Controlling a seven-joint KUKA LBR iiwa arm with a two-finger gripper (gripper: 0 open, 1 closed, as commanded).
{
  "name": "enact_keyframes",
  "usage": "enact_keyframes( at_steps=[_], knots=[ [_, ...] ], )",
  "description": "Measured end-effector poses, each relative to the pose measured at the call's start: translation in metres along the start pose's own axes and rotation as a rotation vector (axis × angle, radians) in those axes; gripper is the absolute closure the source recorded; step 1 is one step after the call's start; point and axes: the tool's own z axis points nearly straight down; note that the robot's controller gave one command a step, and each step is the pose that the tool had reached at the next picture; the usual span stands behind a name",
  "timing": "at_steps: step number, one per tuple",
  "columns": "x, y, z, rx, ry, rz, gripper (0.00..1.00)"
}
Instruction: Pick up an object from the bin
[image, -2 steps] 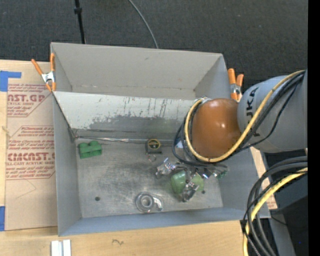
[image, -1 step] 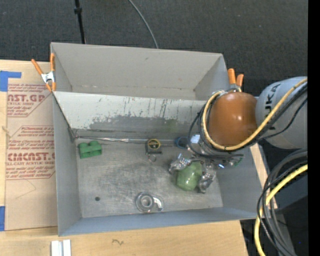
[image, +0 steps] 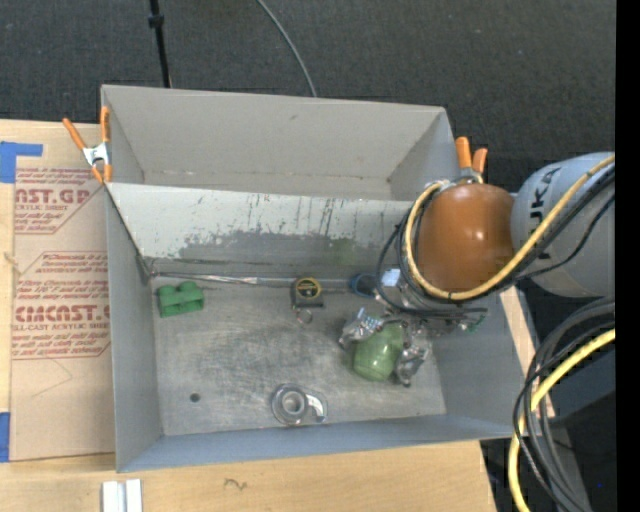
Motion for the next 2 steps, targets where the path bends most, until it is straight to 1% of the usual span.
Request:
enact_keyframes(
  at_steps=[1,2],
  knots=[
    [-0.015,0.004,-0.125,0.005,-0.001,-0.260,1.00],
    [-0.016,0.002,-0.171,0.005,0.000,-0.261,1.00]
  ],
)
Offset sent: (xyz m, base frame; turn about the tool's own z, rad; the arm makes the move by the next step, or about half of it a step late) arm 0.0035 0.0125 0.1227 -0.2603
